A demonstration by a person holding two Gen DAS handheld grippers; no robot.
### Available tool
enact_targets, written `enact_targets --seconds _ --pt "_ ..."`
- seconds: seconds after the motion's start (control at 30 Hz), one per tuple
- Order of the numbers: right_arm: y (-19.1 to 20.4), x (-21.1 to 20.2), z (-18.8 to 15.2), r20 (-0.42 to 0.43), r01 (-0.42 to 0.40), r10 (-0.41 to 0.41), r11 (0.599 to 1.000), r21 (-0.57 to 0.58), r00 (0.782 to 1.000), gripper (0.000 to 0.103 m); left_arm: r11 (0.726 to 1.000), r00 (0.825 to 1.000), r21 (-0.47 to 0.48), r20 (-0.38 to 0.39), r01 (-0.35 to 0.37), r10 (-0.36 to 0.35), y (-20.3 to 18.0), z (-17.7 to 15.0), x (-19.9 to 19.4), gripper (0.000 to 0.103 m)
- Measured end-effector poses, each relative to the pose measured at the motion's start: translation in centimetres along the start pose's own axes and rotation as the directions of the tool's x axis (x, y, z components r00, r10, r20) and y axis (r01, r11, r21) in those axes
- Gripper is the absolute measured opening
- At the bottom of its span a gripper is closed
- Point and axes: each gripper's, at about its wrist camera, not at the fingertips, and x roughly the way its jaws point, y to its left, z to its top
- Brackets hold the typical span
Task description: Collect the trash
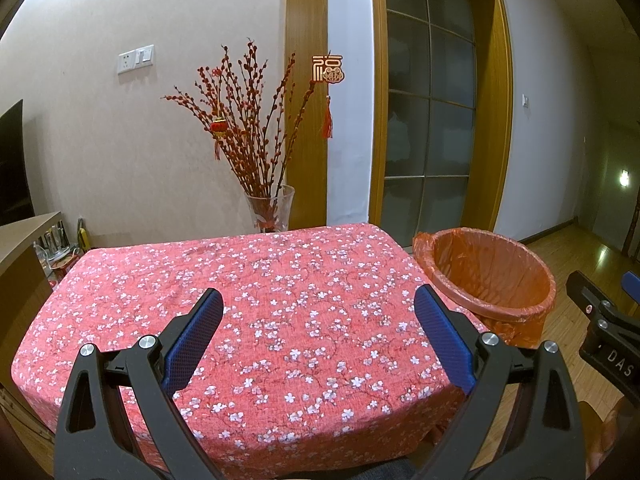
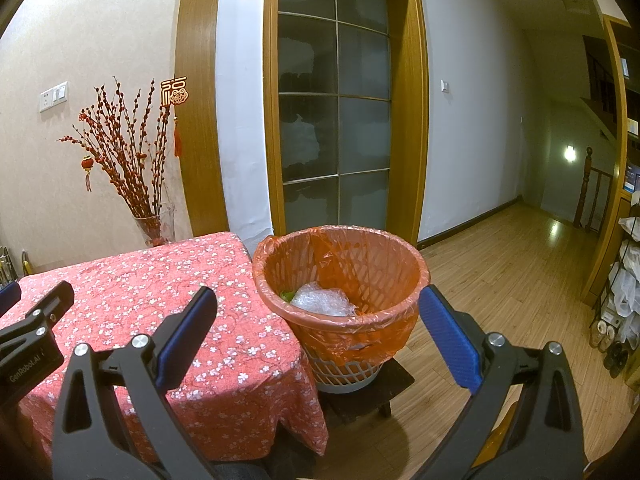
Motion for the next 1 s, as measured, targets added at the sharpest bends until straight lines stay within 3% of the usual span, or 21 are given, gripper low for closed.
enact_targets --seconds 1.0 --pt "-0.16 -0.21 -0.59 -0.007 0.003 -0.003 1.000 0.001 1.000 0.099 1.000 1.000 0.001 -0.015 0.003 -0.003 -0.02 -0.59 0.20 0.096"
